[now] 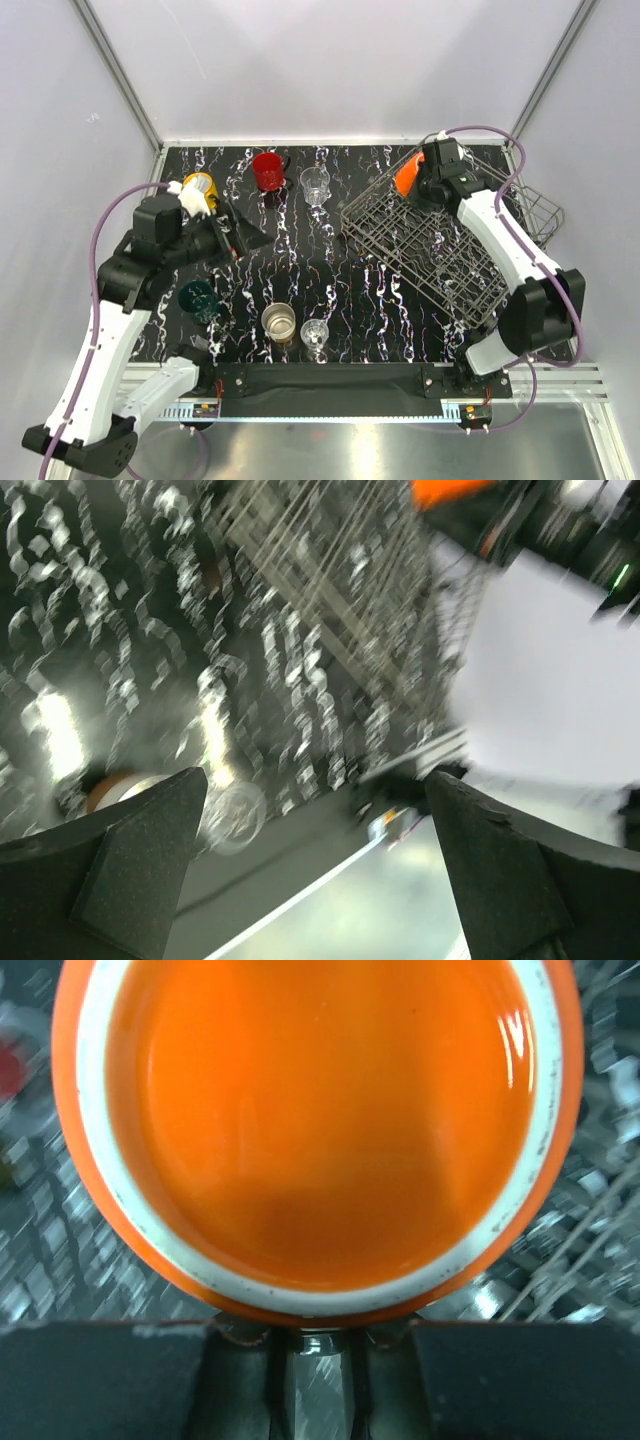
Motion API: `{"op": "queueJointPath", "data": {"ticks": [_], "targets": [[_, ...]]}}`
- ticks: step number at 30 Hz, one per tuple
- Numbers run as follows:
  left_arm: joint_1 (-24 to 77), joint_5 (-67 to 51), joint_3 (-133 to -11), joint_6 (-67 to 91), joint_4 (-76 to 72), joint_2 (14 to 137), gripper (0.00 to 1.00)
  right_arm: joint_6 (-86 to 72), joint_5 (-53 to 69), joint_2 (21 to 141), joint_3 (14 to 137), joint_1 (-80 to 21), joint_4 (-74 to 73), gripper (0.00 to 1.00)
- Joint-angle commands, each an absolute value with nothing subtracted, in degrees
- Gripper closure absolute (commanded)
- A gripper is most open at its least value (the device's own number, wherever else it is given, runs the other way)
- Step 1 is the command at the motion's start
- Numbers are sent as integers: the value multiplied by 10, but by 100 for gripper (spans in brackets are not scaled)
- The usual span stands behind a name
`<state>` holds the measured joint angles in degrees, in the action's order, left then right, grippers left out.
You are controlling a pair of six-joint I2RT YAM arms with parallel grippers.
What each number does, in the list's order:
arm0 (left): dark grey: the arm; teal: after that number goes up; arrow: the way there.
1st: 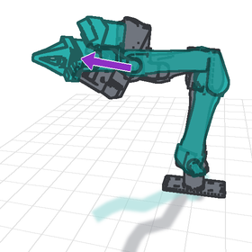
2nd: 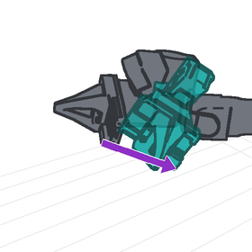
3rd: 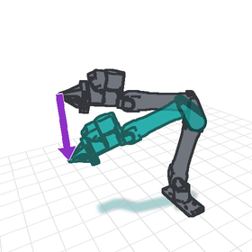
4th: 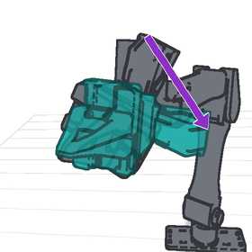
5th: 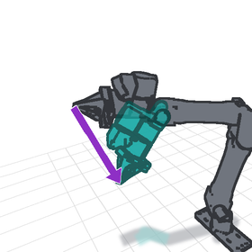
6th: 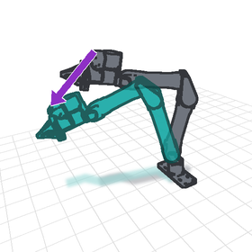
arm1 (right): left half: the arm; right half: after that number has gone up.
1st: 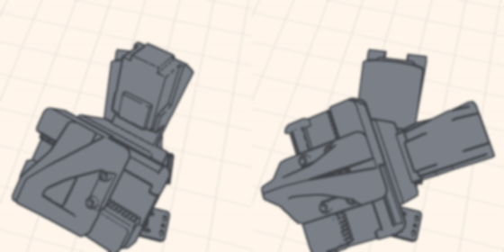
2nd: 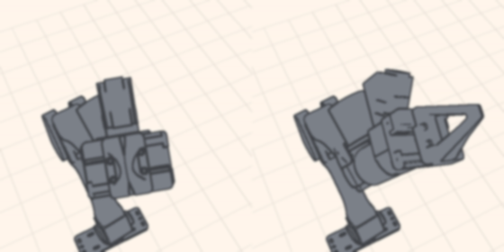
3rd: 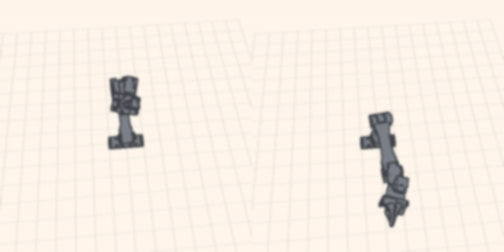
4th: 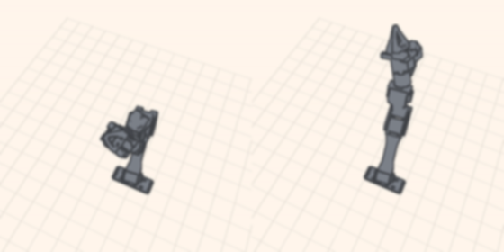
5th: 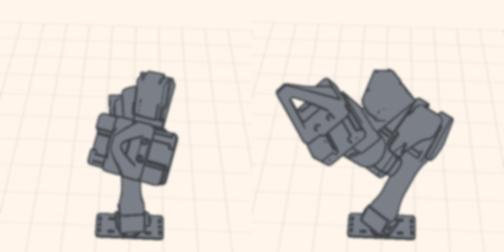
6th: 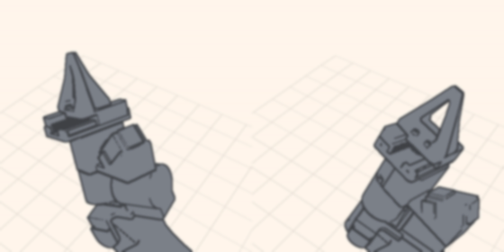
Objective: Load the cups into the dish rack
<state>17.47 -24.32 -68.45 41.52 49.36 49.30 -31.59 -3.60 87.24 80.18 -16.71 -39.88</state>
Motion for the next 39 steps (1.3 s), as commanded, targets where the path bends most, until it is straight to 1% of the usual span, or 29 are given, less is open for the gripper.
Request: {"op": "queueJointPath", "data": {"ticks": [1, 3, 4, 5, 9, 12, 14, 18, 26, 32, 39], "targets": [[177, -236, -708, 336, 589, 446, 1, -284, -195, 908, 831, -148, -301, 100], [178, -224, -713, 320, 626, 432, 1, -268, -201, 936, 838, -131, -270, 100], [178, -219, -719, 313, 641, 430, 1, -245, -199, 971, 849, -127, -268, 100], [178, -216, -722, 308, 650, 425, 1, -237, -199, 989, 878, -119, -279, 100], [178, -222, -692, 310, 671, 402, 1, -193, -198, 1059, 912, -98, -245, 100], [178, -218, -691, 300, 692, 398, 1, -178, -199, 1129, 951, -86, -245, 100], [178, -216, -696, 291, 700, 399, 1, -162, -185, 1148, 966, -81, -227, 100], [178, -201, -705, 282, 730, 404, 1, -149, -194, 1201, 998, -73, -218, 100], [178, -174, -708, 294, 741, 401, 1, -156, -181, 1243, 1027, -65, -189, 100], [178, -160, -720, 296, 743, 405, 1, -166, -166, 1285, 1065, -64, -197, 100], [178, -146, -733, 301, 741, 410, 1, -189, -173, 1304, 1071, -64, -213, 100]]}}
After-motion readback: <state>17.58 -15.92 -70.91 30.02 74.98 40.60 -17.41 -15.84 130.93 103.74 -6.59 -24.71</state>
